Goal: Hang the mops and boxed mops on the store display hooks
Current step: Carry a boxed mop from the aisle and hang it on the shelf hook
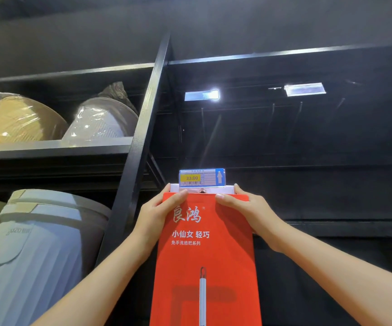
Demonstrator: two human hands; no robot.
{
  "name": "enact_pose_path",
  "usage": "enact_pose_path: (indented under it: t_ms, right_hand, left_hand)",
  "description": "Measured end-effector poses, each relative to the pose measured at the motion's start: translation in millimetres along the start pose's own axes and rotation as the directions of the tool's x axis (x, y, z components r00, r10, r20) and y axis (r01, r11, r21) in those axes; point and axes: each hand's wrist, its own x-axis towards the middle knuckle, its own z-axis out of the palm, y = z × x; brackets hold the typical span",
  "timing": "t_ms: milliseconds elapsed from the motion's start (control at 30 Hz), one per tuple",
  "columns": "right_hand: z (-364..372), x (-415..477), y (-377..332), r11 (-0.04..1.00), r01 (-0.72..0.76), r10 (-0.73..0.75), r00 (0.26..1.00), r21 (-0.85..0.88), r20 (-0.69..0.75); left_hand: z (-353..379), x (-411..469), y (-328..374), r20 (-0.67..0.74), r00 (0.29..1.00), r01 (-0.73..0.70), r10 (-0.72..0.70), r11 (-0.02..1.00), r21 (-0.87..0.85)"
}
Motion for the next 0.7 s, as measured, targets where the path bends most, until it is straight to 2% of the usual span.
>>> enact_pose_path:
  t_ms: [400, 600, 700]
  right_hand:
    - [0.6, 5.6, 8.8, 0.999, -0.045, 0.045, 0.999, 0.001, 0.027]
    - [-2.2, 3.7, 20.4, 0.994, -0.064, 0.067, 0.997, -0.09, 0.033]
    - [-0.3, -2.8, 17.9, 0.979, -0.044, 0.039, 0.999, -0.201, -0.029]
  left_hand:
    - [1.7, 6.6, -8.2, -0.027, 0.999, 0.046, -0.045, 0.999, 0.029]
    - [3.1, 2.6, -16.2, -0.042, 0.995, 0.092, -0.089, 0.992, 0.087]
    - [4.6, -0.4, -18.7, -0.162, 0.978, 0.155, -0.129, 0.975, 0.16]
